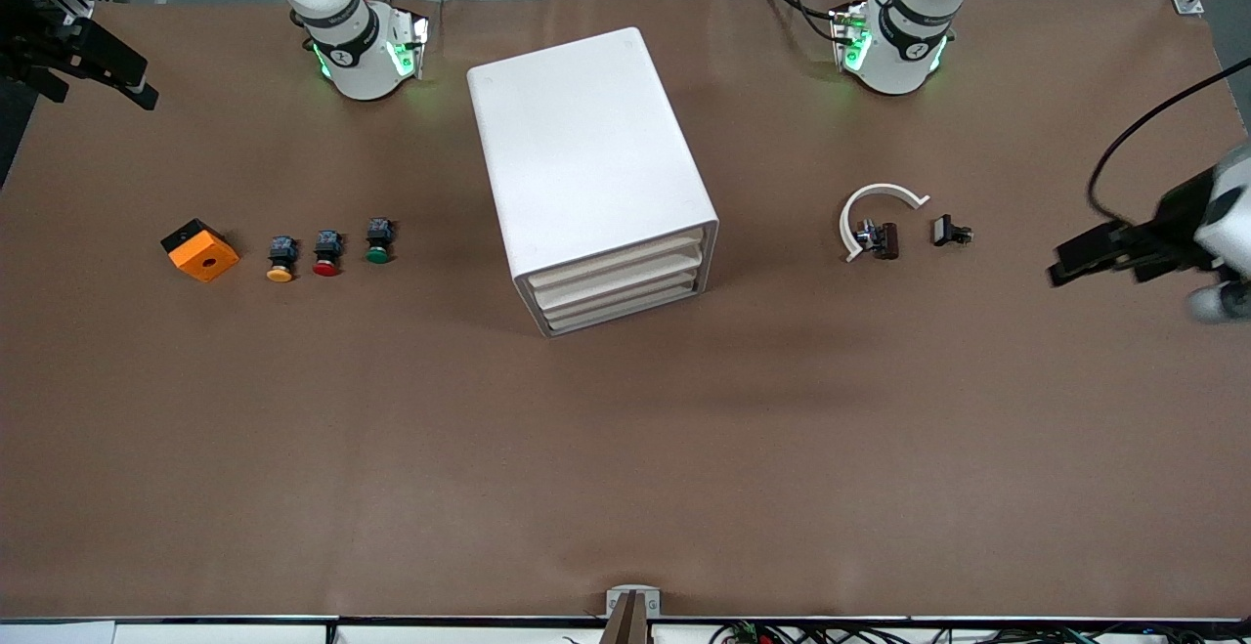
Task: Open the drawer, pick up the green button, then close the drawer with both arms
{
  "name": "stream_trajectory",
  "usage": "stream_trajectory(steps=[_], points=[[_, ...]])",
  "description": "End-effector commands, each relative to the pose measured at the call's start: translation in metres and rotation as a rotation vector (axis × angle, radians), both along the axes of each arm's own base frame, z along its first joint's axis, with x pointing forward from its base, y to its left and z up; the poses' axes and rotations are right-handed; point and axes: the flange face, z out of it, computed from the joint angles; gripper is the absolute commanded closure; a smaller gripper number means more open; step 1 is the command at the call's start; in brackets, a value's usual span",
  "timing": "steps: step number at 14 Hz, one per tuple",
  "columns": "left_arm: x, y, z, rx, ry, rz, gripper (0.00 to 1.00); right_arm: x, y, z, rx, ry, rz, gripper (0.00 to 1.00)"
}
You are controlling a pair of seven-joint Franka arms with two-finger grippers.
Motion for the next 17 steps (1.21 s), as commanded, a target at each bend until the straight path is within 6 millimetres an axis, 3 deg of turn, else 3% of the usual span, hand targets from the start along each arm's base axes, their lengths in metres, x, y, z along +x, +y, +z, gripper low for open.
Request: stream_trajectory(steps=[1, 4, 9, 11, 17], points=[[-0.030, 0.004, 0.025, 0.071, -0.014, -0.065, 0.00, -0.004, -0.010, 0.004, -0.002, -0.025, 0.045, 0.00], [-0.037, 0.036, 0.030, 0.075, -0.021, -0.082, 0.00, -0.002, -0.023, 0.005, -0.002, -0.038, 0.086, 0.00], [-0.037, 0.029, 0.035, 0.069, -0.037, -0.088, 0.00, -0.002, -0.036, 0.003, 0.000, -0.035, 0.058, 0.00], [-0.036, 0.017, 0.031, 0.070, -0.030, -0.106, 0.00, -0.002, -0.036, 0.003, 0.002, -0.032, 0.059, 0.00], [-0.034, 0.016, 0.027, 0.084, -0.022, -0.085, 0.00, -0.003, -0.035, 0.002, 0.002, -0.028, 0.060, 0.00]])
